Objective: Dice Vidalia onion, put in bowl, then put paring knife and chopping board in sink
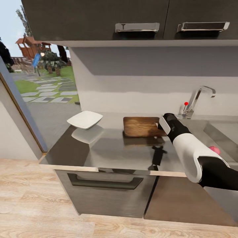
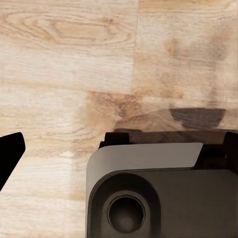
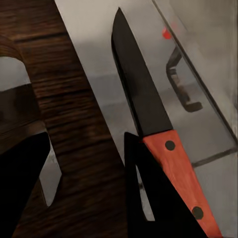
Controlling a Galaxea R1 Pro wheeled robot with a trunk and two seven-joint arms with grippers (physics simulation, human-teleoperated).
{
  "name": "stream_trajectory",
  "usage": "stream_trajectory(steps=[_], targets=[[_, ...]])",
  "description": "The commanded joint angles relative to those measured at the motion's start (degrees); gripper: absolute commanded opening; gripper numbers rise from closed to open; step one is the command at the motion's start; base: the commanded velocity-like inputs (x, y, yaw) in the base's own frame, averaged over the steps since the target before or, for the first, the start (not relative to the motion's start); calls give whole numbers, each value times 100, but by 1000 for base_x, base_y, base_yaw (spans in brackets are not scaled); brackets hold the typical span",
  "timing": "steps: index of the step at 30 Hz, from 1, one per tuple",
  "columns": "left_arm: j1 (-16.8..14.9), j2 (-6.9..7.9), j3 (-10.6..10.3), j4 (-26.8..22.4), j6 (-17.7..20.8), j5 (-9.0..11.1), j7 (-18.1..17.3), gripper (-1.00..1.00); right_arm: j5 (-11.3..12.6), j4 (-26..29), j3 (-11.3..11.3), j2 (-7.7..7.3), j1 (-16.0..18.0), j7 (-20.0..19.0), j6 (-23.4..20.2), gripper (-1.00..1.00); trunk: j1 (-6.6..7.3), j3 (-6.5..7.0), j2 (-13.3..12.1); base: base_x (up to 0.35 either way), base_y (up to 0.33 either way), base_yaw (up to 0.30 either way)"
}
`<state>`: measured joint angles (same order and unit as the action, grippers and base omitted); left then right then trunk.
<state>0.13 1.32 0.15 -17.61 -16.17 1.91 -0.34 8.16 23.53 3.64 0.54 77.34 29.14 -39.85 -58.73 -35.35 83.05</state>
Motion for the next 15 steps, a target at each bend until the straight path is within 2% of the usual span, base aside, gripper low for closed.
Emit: stream_trajectory(steps=[1,6,15], targets=[[1,0,-1,-6,-9,20,-4,100,84,9,26,6,1,104,2,-100,0,-5,3,0,0,0],[4,0,-1,-6,-9,20,-4,100,94,24,33,24,2,298,-13,-100,0,-5,3,0,0,0],[-1,0,2,-6,-9,20,-4,100,114,21,31,82,4,339,-39,-100,0,-5,3,0,0,0]])
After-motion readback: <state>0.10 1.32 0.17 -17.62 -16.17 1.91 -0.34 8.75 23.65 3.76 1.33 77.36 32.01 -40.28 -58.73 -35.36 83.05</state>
